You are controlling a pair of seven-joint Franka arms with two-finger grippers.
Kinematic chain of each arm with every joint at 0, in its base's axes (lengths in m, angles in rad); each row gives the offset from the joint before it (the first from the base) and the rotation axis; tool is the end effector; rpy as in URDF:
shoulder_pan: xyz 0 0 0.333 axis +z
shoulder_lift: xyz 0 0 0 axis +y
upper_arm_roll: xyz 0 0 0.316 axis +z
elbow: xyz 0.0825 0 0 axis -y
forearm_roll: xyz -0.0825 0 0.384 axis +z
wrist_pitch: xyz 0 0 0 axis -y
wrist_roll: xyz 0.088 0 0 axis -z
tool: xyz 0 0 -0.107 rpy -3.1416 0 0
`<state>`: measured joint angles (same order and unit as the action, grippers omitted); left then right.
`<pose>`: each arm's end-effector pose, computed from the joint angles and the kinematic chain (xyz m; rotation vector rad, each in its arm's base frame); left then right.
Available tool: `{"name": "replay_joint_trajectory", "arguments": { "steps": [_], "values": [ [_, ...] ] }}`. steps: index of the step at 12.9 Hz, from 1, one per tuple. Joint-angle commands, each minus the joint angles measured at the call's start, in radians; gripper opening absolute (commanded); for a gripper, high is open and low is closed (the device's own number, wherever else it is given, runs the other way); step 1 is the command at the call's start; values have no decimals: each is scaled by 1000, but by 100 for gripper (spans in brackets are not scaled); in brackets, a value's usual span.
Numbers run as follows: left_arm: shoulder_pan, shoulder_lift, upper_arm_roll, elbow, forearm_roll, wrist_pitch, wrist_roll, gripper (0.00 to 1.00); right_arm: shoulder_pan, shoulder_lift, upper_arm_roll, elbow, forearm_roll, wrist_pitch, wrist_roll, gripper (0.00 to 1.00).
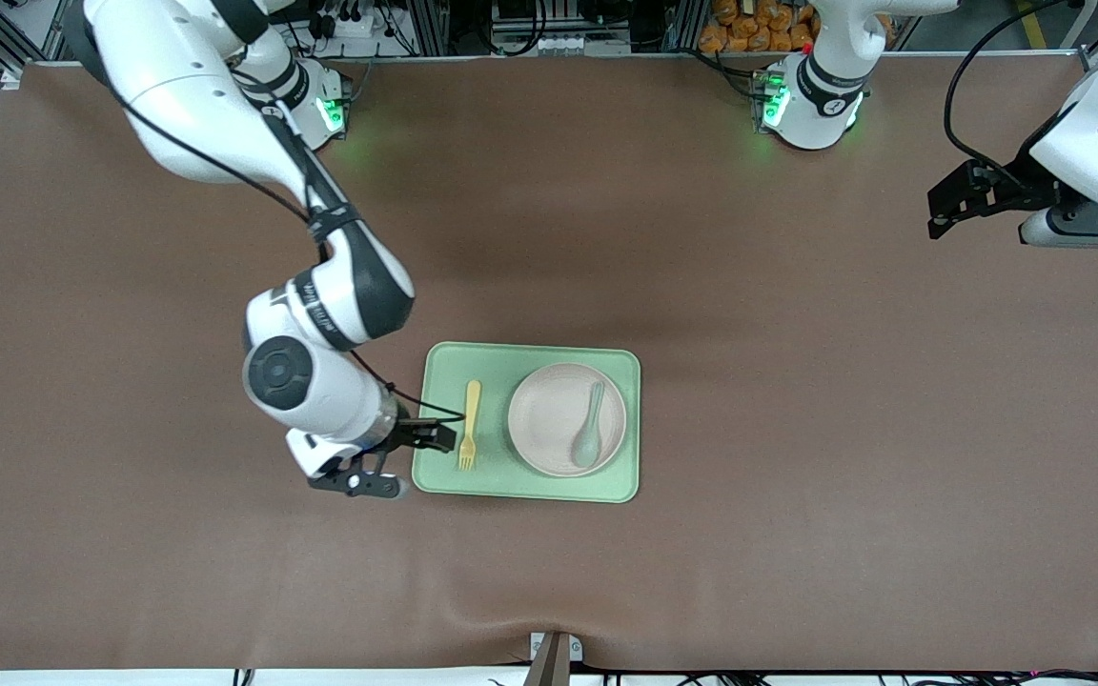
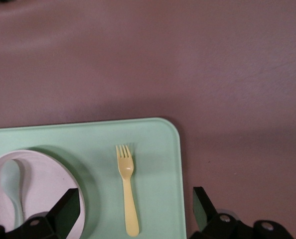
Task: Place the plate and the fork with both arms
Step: 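Open the right gripper and withdraw it from the tray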
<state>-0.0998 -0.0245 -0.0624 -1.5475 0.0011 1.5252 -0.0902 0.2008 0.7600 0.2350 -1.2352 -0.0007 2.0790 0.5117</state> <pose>0.5354 -0.0880 0.6448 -3.1372 0.1129 -0.0039 0.7061 0.2759 0.3335 -2.9469 0.2165 -0.0289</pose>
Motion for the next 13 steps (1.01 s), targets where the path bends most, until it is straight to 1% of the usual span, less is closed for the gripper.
{"name": "replay_joint_trajectory", "arguments": {
  "steps": [1, 3, 6, 8, 10, 12, 13],
  "values": [
    [3, -5, -2, -2, 4, 6, 1, 100, -105, -53, 64, 0, -19, -83, -51, 100],
    [2, -5, -2, -2, 5, 6, 0, 100, -153, -115, 58, 3, -19, -163, -107, 100],
    [2, -3, -2, -2, 4, 6, 0, 100, -202, -183, 63, 3, -25, -296, -107, 100],
    [3, -3, -2, -2, 5, 6, 0, 100, -212, -263, 61, -4, -35, -338, -110, 100],
    [3, -3, -2, -2, 4, 6, 0, 100, -210, -324, 52, -7, -48, -422, -108, 100],
    [3, -3, -2, -2, 4, 6, 0, 100, -205, -407, 41, -50, -87, -465, -139, 100],
    [3, -3, -2, -2, 4, 6, 0, 100, -205, -459, 26, -100, -90, -462, -157, 100]
  ]
}}
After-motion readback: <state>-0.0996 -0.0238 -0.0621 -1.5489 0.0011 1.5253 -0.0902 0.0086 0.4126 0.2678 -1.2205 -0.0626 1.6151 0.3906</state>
